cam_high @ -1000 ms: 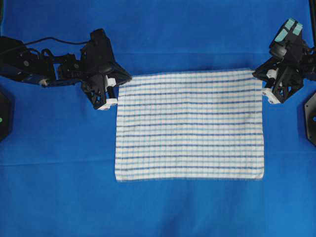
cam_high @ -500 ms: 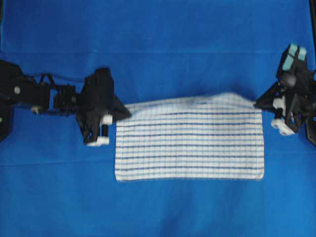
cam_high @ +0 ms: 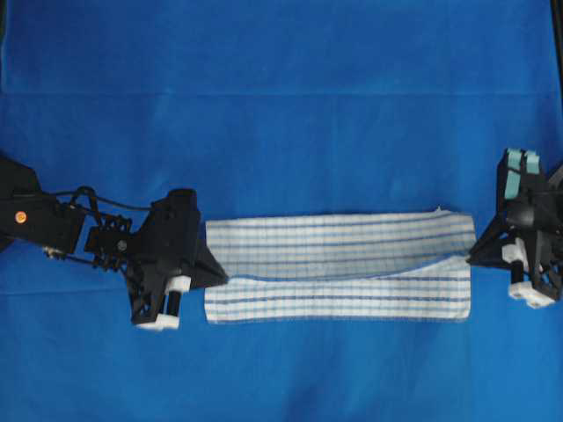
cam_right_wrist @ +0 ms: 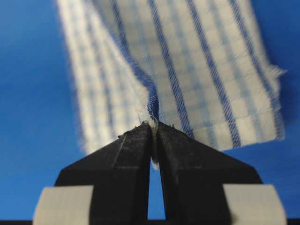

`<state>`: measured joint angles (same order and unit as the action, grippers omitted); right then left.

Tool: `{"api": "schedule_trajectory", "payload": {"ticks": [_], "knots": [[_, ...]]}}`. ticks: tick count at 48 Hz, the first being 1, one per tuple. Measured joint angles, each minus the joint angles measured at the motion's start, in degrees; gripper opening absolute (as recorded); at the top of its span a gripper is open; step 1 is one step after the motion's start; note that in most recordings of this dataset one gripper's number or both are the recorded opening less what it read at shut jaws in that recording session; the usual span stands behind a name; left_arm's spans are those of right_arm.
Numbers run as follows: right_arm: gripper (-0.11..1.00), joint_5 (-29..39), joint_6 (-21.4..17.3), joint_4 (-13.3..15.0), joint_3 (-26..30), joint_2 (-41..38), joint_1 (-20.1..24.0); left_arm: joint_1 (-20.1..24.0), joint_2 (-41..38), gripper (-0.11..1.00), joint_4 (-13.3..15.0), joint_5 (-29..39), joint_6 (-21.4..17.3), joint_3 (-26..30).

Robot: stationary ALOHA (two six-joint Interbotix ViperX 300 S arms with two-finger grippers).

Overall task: Fold the blue towel.
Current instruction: 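Fold the top edge down toward the bottom edge with both grippers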

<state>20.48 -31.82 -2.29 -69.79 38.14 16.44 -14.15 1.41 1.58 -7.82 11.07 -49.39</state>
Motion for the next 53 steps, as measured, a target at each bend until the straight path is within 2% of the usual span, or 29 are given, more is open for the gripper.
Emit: {"api": "schedule_trajectory", "payload": {"ticks": [13, 24, 37, 40, 46, 48, 51, 53], "knots": [[0.05, -3.7, -3.0, 0.0, 0.7, -5.6, 5.6, -4.1, -1.1, 0.02, 0.1, 0.2, 0.0, 1.4], [0.05, -4.5, -3.1, 0.0, 2.0, -9.5, 5.8, -4.1, -1.1, 0.02, 0.0, 2.6, 0.0, 1.4], [0.07, -4.7, -3.4, 0.0, 2.5, -10.5, 5.8, -2.6, -1.4, 0.03, 0.0, 4.2, 0.1, 1.6], [0.18, -4.9, -3.6, 0.0, 2.6, -10.5, 5.8, -2.6, -1.4, 0.14, 0.0, 4.2, 0.1, 1.6], [0.55, -5.2, -3.6, 0.0, 3.3, -10.5, 5.9, -2.3, -1.4, 0.50, 0.0, 4.5, 0.2, 1.6], [0.64, -5.2, -3.5, 0.3, 3.5, -10.4, 5.8, -2.1, -1.4, 0.63, 0.0, 4.7, 0.4, 1.6], [0.66, -5.2, -3.5, 1.4, 4.0, -9.9, 5.8, -1.6, -1.2, 0.78, 0.0, 4.9, 0.3, 1.6], [0.62, -5.1, -3.5, 2.4, 4.2, -9.4, 5.8, -0.9, -1.1, 0.78, 0.0, 5.0, 0.4, 1.6]]}}
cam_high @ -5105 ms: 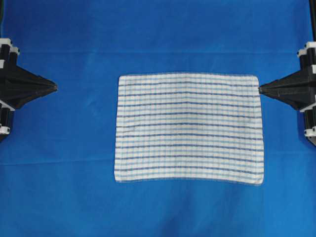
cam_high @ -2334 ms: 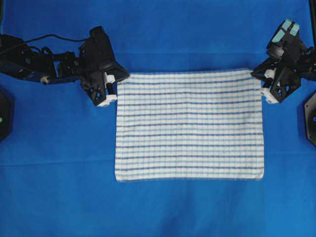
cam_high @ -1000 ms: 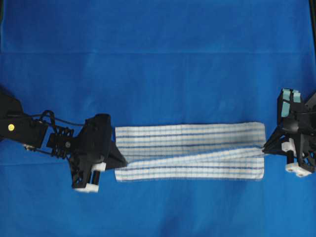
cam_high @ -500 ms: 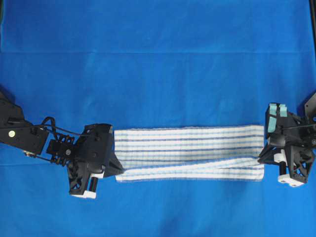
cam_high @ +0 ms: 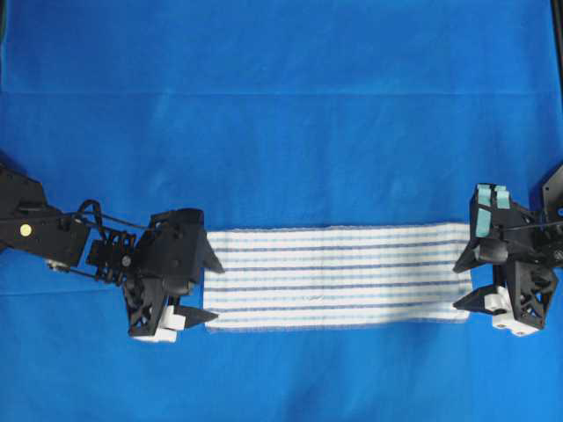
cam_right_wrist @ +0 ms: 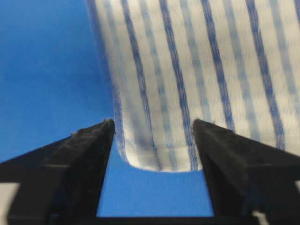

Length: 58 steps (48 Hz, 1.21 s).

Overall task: Fold the blue towel.
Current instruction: 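Fold the top edge down toward the bottom edge with both grippers, then release, then grasp the folded strip's short ends with both grippers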

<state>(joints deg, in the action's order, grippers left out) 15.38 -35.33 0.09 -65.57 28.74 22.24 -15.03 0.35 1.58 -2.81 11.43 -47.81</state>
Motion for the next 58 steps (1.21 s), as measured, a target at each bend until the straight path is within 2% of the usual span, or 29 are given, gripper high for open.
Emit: {"api": "schedule_trajectory", "payload": {"ticks": [7, 16, 23, 37, 45, 51, 58], "knots": [[0.61, 1.4, 0.0, 2.5, 0.0, 2.3, -3.8, 3.3, 0.9, 0.70, 0.0, 0.3, -0.3, -0.7], [0.61, 6.9, -0.1, 5.6, -0.4, 4.1, -10.8, 6.9, 1.3, 0.70, 0.0, 0.3, -0.7, -1.2], [0.61, 9.2, 0.0, 7.4, -0.5, 4.0, -13.5, 8.3, 1.6, 0.70, 0.0, 0.4, -0.7, -1.7], [0.61, 8.9, -0.1, 7.8, -2.2, 1.8, -16.0, 9.1, 0.0, 0.70, 0.0, -0.1, -0.6, -1.8], [0.61, 3.8, -0.1, 7.9, -5.0, -2.5, -18.5, 11.2, -4.0, 0.70, 0.0, -1.5, -0.7, -1.9], [0.61, 0.2, -0.1, 7.9, -5.6, -5.6, -18.7, 11.7, -6.0, 0.70, 0.0, -3.8, -1.0, -2.6], [0.61, -1.1, -0.1, 7.9, -5.4, -7.1, -18.7, 11.7, -6.5, 0.67, -0.1, -5.1, -0.9, -2.9]]}}
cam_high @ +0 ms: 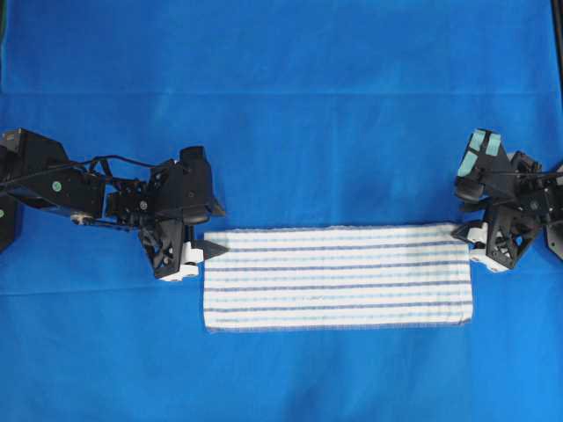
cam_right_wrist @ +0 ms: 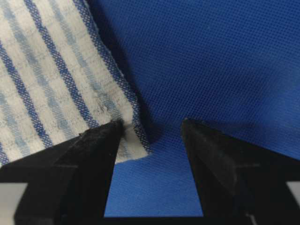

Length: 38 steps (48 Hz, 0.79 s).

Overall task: Fold the blue towel.
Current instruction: 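Release, then grasp the folded strip's short ends with both grippers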

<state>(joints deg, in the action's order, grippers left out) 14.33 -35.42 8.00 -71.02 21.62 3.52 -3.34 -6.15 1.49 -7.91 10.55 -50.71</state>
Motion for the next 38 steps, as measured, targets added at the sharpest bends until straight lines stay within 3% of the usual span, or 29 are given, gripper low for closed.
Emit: {"api": "schedule_trajectory", "payload": {"ticks": [7, 15, 19, 38], "knots": [[0.52, -0.1, 0.1, 0.0, 0.2, -0.4, -0.1, 0.3, -0.1, 0.54, 0.0, 0.4, 0.2, 0.1], [0.09, -0.4, 0.2, 0.1, 0.5, -0.4, 0.4, -0.1, -0.3, 0.15, 0.1, 3.1, 0.3, 1.0], [0.05, -0.4, 0.5, 0.0, 1.0, -0.3, 0.9, -0.8, -0.4, 0.01, 0.1, 4.7, 0.5, 1.8], [0.05, 0.7, 0.7, 0.0, 1.9, 4.5, 1.5, -0.8, 2.7, 0.01, 0.0, 11.0, 0.4, 1.8]]}}
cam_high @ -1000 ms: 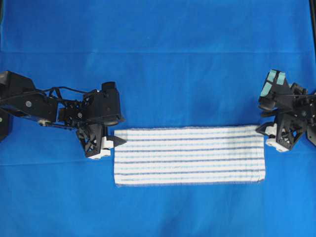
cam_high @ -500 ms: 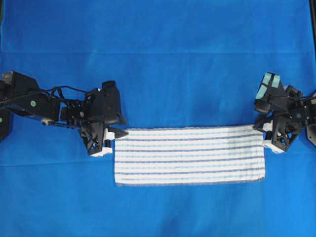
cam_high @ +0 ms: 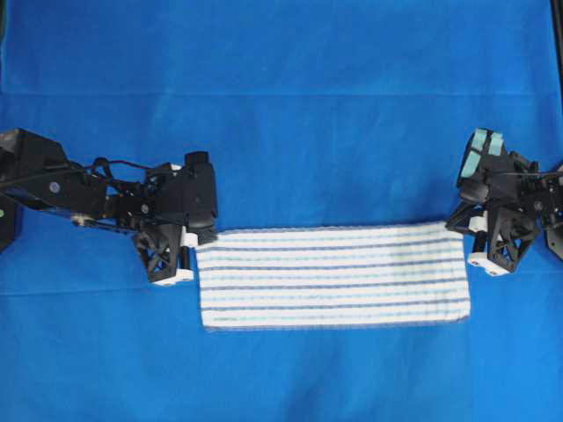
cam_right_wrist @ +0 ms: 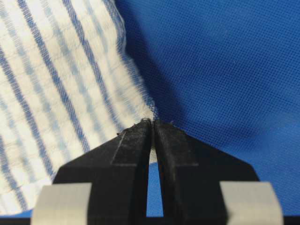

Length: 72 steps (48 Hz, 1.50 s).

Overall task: Fold the blue towel.
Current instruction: 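Release, then grasp the folded strip's short ends with both grippers, then lift the strip and rotate it vertical, right gripper moving to the top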

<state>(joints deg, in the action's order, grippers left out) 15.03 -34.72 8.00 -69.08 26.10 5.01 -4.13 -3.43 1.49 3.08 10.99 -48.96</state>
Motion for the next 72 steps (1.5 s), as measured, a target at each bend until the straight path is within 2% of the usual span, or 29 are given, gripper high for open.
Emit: {"api": "schedule_trajectory", "payload": {"ticks": [17, 33, 43, 49, 56, 72], "knots": [[0.05, 11.3, 0.2, 0.0, 4.7, 11.6, 0.0, 0.8, 14.1, 0.01, 0.1, 4.7, 0.0, 1.1], [0.05, 16.2, 0.2, 0.3, 6.5, 24.3, 0.1, 0.8, 21.3, 0.01, 0.0, 5.1, 0.0, 1.0], [0.05, 17.5, 0.2, 2.3, 6.8, 26.5, 0.1, 0.8, 23.8, 0.01, 0.1, 5.2, 0.3, 0.3], [0.05, 17.5, -0.6, 4.5, 6.8, 25.8, -0.4, 0.8, 23.6, 0.01, 0.0, 4.6, 0.4, 0.3], [0.05, 16.5, -1.0, 7.1, 7.1, 24.0, -4.9, -0.3, 21.5, 0.01, 0.0, 2.3, 0.5, 1.7], [0.05, 12.0, -1.0, 12.7, 10.1, 18.0, -20.1, -4.3, 13.5, 0.01, 0.1, -0.9, 0.0, 8.0]]}}
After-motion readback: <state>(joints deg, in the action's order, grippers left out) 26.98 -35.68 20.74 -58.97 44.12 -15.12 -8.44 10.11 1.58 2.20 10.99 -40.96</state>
